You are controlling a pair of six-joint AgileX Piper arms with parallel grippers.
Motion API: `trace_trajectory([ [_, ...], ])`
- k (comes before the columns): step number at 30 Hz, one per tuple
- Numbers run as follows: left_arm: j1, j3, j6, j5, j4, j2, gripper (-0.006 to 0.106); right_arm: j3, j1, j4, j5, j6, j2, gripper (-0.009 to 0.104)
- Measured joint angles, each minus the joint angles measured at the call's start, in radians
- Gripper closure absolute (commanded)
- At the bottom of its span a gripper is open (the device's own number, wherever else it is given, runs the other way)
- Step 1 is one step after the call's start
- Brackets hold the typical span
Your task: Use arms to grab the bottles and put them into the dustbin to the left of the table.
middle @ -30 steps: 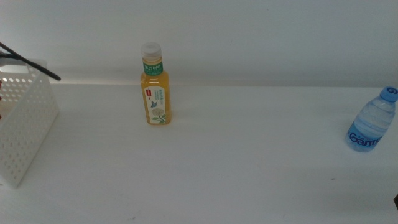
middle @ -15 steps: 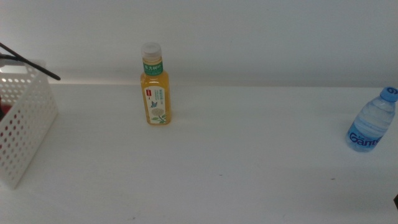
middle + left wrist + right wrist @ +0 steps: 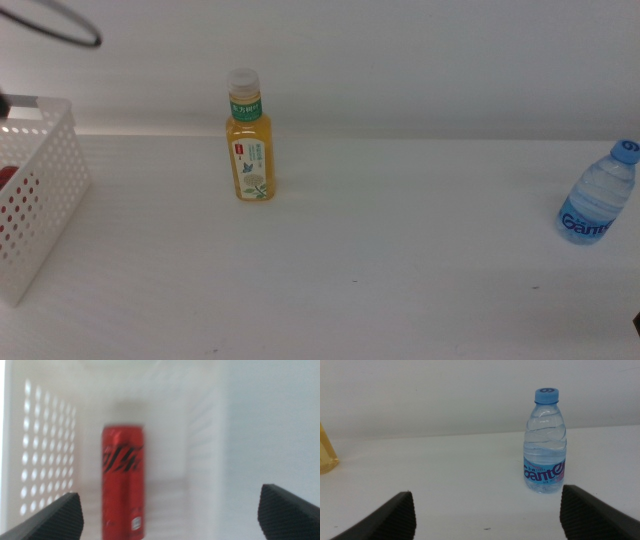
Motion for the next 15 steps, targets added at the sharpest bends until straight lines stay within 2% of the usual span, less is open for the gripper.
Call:
trace_trajectory([
  [6,-0.168,0.056,-0.056,0.000,0.025,-0.182,0.007,0.000,0.000,0.000,-0.002,0.000,0.000,0.018],
  [11,-0.300,0.214,-0.099,-0.036,0.025,-0.345,0.007,0.000,0.000,0.000,-0.002,0.000,0.000,0.018],
  [15,-0.415,0.387,-0.148,-0.182,0.033,-0.492,0.007,0.000,0.000,0.000,-0.002,0.000,0.000,0.018],
])
